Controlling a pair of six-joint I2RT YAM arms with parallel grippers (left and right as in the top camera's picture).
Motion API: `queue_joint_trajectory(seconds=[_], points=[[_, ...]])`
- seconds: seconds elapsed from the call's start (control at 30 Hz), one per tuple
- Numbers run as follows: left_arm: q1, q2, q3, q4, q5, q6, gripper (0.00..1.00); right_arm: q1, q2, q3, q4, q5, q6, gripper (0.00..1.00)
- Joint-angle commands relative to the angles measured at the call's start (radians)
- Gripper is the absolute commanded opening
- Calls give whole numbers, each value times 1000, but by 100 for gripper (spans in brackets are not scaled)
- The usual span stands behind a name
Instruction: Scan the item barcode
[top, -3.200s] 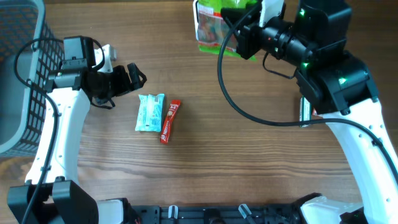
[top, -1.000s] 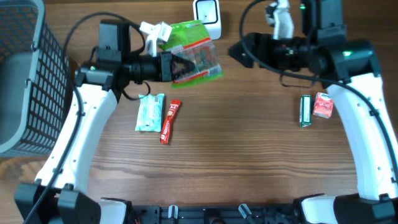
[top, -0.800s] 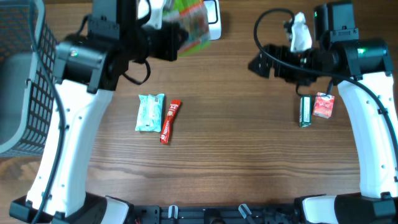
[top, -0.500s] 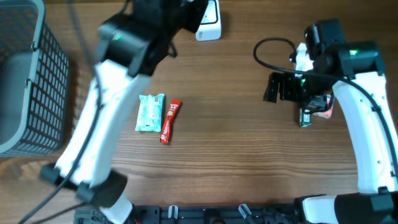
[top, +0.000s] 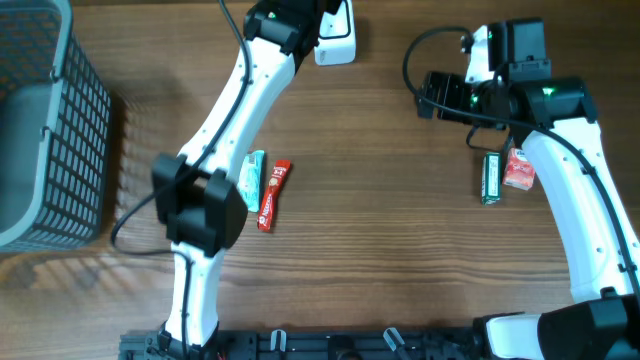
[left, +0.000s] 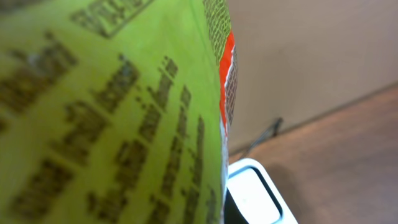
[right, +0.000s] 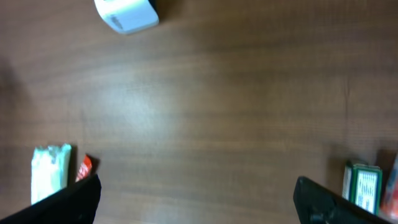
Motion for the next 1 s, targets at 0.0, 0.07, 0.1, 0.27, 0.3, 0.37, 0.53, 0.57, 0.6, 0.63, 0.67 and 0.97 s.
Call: queue_joint_trajectory(seconds=[0.0,0.07,0.1,0.27,0.3,0.37,0.53,0.57,0.6,0.63,0.67,0.97], points=[[58,106,12,128,103,11,4,2,10,-1,44,17,8,100],[76,172,12,203,163,11,4,2,10,-1,48,17,8,100],[79,197,12,227,176,11,4,2,10,-1,48,17,8,100],[74,238,12,234,178,11,4,2,10,-1,48,17,8,100],[73,237,12,224,177,11,4,2,10,-1,48,17,8,100],[73,235,12,195,172,18,4,2,10,-1,48,17,8,100],[52,216,13,160,55,113,4,2,10,-1,48,17,8,100],[41,211,12,161,32,151,4,2,10,-1,48,17,8,100],[27,203,12,164,-5,191,4,2,10,-1,48,17,8,100],[16,196,12,171,-48,219,4,2,10,-1,48,17,8,100],[2,191,12,175,-106,260,4,2,10,-1,48,17,8,100],[-81,198,12,55,-198,400,4,2,10,-1,48,17,8,100]])
